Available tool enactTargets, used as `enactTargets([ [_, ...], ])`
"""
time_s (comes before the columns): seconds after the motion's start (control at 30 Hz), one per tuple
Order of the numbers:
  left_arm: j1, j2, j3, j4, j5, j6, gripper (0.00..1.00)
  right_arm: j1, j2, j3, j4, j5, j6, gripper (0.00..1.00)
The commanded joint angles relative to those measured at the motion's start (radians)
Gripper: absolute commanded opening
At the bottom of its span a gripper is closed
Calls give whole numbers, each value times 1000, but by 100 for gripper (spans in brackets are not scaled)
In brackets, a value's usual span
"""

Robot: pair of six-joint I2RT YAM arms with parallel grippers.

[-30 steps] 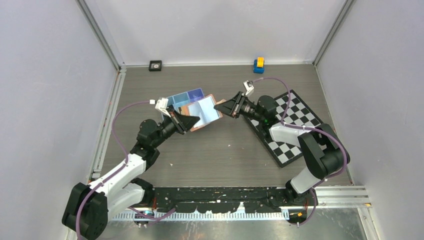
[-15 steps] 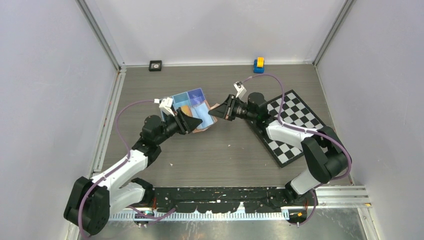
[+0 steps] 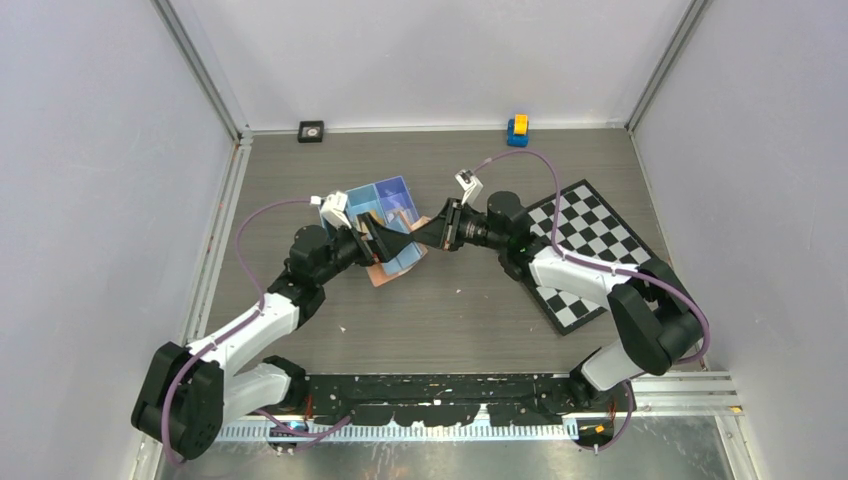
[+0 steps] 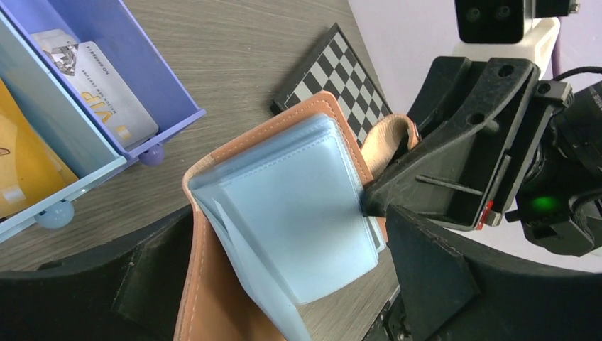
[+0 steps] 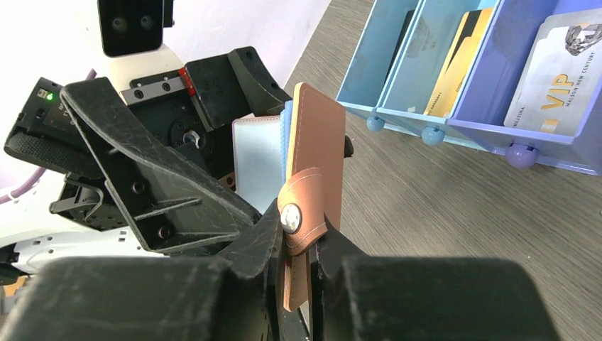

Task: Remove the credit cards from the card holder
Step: Remove the credit card from the card holder.

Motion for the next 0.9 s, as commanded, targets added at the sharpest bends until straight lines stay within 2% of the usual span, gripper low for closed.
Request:
enactTargets([
  [0.0,1,-16,14,25,-41,-13,99,32,-62,7,49,-21,-42,1],
  [0.2,10,-45,-7,36,-71,-20,91,37,-51,0,91,-65,-46,0],
  [0.33,29,-71,-43,100,-68,-48,85,38,-47,0,83,-62,-54,1],
  [0.47,43,-95,-77,186,-45,-77,85,39,-41,0,85,-65,-55,1],
  [0.7,45,-96,-75,177,-42,-77,92,42,-30,0,117,-92,-44,0],
  [0.87,48,-80,-69,165,-43,-81,84,46,-34,-8,141,-108,-43,0],
])
